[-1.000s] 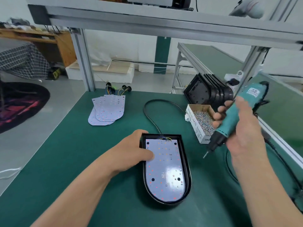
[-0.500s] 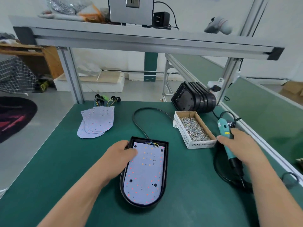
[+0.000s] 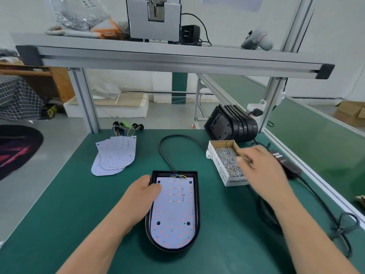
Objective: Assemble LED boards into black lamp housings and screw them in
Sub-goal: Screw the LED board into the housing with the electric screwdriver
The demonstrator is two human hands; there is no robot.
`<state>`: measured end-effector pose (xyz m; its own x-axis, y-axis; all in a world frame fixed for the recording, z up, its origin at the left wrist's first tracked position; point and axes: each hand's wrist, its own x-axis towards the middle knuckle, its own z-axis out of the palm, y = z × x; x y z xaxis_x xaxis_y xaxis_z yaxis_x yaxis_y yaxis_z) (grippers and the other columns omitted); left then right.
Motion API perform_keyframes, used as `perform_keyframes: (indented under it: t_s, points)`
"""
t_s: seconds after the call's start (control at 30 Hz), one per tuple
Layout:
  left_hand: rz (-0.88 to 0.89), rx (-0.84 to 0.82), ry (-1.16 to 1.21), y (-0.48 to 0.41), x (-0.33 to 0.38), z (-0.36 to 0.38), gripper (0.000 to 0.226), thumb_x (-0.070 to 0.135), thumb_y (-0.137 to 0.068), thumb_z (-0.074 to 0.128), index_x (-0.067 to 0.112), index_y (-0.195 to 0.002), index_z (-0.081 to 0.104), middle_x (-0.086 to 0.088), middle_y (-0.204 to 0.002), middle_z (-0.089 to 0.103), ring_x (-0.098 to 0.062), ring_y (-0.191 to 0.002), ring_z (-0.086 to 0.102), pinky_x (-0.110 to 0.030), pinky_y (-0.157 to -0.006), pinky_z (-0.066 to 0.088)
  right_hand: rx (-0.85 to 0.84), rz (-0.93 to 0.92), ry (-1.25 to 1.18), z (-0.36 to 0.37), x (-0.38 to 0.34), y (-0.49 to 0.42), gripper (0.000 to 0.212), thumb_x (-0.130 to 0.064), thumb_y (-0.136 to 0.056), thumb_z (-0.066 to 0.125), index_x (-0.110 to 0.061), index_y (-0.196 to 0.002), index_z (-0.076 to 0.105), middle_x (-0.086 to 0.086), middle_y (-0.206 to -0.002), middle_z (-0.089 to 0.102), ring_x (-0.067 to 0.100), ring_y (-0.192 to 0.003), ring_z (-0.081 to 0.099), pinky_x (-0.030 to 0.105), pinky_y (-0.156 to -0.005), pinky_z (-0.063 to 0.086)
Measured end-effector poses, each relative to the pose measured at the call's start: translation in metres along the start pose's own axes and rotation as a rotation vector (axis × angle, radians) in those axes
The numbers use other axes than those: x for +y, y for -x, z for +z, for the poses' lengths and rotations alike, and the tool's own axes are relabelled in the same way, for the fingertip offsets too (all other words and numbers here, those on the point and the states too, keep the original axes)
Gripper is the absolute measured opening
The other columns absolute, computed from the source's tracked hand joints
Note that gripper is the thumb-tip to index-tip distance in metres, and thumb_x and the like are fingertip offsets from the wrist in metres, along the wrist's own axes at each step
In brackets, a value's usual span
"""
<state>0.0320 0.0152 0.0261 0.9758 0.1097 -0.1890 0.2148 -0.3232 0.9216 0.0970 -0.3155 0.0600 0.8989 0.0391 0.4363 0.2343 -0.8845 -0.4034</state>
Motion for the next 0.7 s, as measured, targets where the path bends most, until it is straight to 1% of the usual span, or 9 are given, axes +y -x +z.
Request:
perform_keyframes:
  t_s: [0.07,0.17,0.23,0.3,0.4,0.5,0.57,0.63,0.7]
  points:
    - [-0.002,-0.033,0.036,0.003,0.005,-0.003,0.033,0.031,-0.087,0.055,0.0,-0.096,0.049,0.002,-0.085,0.053,-0.018,-0.077,0.047,-0.039,-0.076,0.038,-0.057,-0.175,-0.006,0.021,-0.027,-0.012,0.028,-0.032,-0.102,0.052,-0.019,-0.116,0.074,-0.002,-0.111,0.067,0.021,-0.104,0.058,0.04,-0.094,0.049]
    - [-0.016,-0.086,0.08,0.006,0.01,-0.007,0.04,0.034,-0.078,0.054,-0.001,-0.096,0.052,-0.001,-0.089,0.054,-0.02,-0.08,0.047,-0.04,-0.079,0.037,-0.137,-0.434,0.257,0.059,-0.054,-0.044,0.031,-0.024,-0.105,0.051,-0.019,-0.131,0.067,-0.001,-0.126,0.069,0.028,-0.129,0.048,0.038,-0.107,0.038]
    - [-0.024,-0.11,0.104,0.007,0.011,-0.009,0.038,0.033,-0.077,0.054,-0.001,-0.093,0.051,-0.002,-0.088,0.053,-0.02,-0.08,0.046,-0.04,-0.079,0.035,-0.293,-0.422,0.512,0.08,-0.065,-0.065,0.037,-0.018,-0.103,0.048,-0.018,-0.139,0.056,0.004,-0.135,0.061,0.034,-0.145,0.036,0.042,-0.114,0.035]
    - [-0.033,-0.114,0.132,0.007,0.012,-0.011,0.034,0.032,-0.076,0.055,0.002,-0.088,0.046,-0.003,-0.085,0.051,-0.02,-0.078,0.046,-0.039,-0.078,0.034,-0.451,-0.343,0.758,0.092,-0.069,-0.078,0.044,-0.013,-0.098,0.048,-0.013,-0.141,0.052,0.017,-0.143,0.056,0.042,-0.151,0.026,0.051,-0.121,0.026]
    - [-0.028,-0.107,0.195,0.007,0.013,-0.013,0.021,0.03,-0.075,0.056,0.015,-0.079,0.044,-0.006,-0.078,0.05,-0.019,-0.07,0.048,-0.035,-0.07,0.035,-0.528,-0.325,0.969,0.1,-0.069,-0.081,0.038,-0.012,-0.095,0.045,-0.009,-0.131,0.058,0.022,-0.134,0.064,0.045,-0.143,0.033,0.059,-0.122,0.017]
    - [-0.019,-0.088,0.232,0.004,0.011,-0.012,0.024,0.027,-0.075,0.055,0.009,-0.08,0.04,-0.006,-0.079,0.051,-0.019,-0.071,0.049,-0.036,-0.073,0.035,-0.523,-0.398,0.952,0.094,-0.074,-0.073,0.011,-0.008,-0.087,0.051,-0.015,-0.094,0.056,0.013,-0.11,0.073,0.037,-0.125,0.047,0.057,-0.123,0.016]
    - [-0.019,-0.053,0.269,0.002,0.01,-0.01,0.023,0.026,-0.075,0.053,0.007,-0.082,0.044,-0.008,-0.081,0.054,-0.021,-0.073,0.05,-0.038,-0.075,0.037,-0.499,-0.446,0.946,0.085,-0.078,-0.065,0.013,-0.006,-0.085,0.055,-0.017,-0.082,0.048,0.011,-0.104,0.073,0.033,-0.115,0.052,0.052,-0.12,0.022]
    - [-0.029,0.001,0.333,0.0,0.009,-0.007,0.018,0.026,-0.076,0.053,0.012,-0.087,0.053,-0.011,-0.083,0.061,-0.022,-0.074,0.057,-0.039,-0.076,0.042,-0.487,-0.489,0.944,0.073,-0.08,-0.051,0.013,-0.011,-0.09,0.059,-0.019,-0.082,0.053,0.01,-0.102,0.073,0.031,-0.108,0.058,0.046,-0.105,0.032]
    - [-0.041,0.071,0.4,-0.004,0.005,-0.005,0.011,0.024,-0.082,0.055,0.015,-0.089,0.055,-0.011,-0.085,0.065,-0.022,-0.075,0.061,-0.038,-0.075,0.045,-0.466,-0.506,0.831,0.061,-0.084,-0.031,0.011,-0.024,-0.095,0.055,-0.019,-0.093,0.065,0.011,-0.1,0.072,0.033,-0.103,0.062,0.041,-0.085,0.038]
